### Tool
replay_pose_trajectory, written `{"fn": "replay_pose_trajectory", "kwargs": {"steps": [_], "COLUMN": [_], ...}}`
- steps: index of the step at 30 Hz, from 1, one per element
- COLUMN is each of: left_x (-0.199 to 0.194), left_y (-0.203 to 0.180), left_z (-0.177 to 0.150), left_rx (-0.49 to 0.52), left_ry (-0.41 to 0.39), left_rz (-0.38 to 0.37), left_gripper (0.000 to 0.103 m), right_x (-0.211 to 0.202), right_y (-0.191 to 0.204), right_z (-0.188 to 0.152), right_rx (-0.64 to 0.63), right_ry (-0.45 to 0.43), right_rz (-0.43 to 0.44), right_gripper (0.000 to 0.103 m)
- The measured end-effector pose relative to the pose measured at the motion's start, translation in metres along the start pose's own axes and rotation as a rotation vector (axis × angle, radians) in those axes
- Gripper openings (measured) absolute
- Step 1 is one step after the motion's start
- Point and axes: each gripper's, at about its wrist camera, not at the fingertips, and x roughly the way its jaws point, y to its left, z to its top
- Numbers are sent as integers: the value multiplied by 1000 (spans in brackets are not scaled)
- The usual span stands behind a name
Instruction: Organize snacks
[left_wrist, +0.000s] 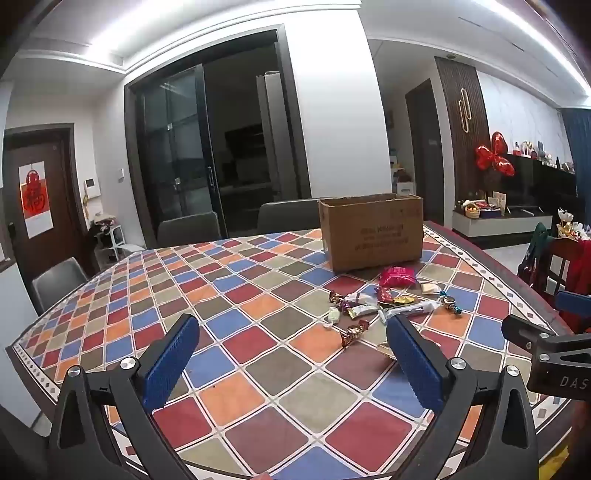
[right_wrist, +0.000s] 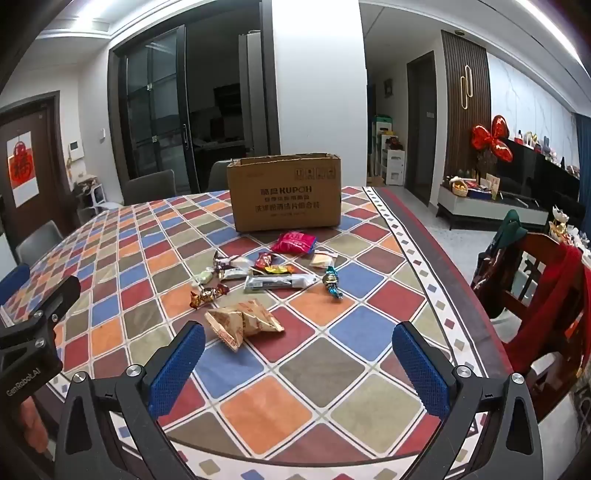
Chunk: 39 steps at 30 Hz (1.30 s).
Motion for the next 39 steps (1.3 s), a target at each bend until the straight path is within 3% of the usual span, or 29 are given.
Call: {"fn": "replay_pose_trajectory", "kwargs": {"steps": [11, 39], "left_x": [-2, -7], "left_y": [-1, -1], "left_z": [2, 3], "left_rx": [-3, -1], "left_ry": [-12, -23], "left_rz": [-40, -33], "left_gripper": [103, 103], "right_x": [-3, -2], "right_y": [0, -1], "right_z": [0, 0], "right_rx": [-7, -1], "right_ry": [-12, -4], "right_rz": [-2, 2], "right_gripper": [102, 102]}}
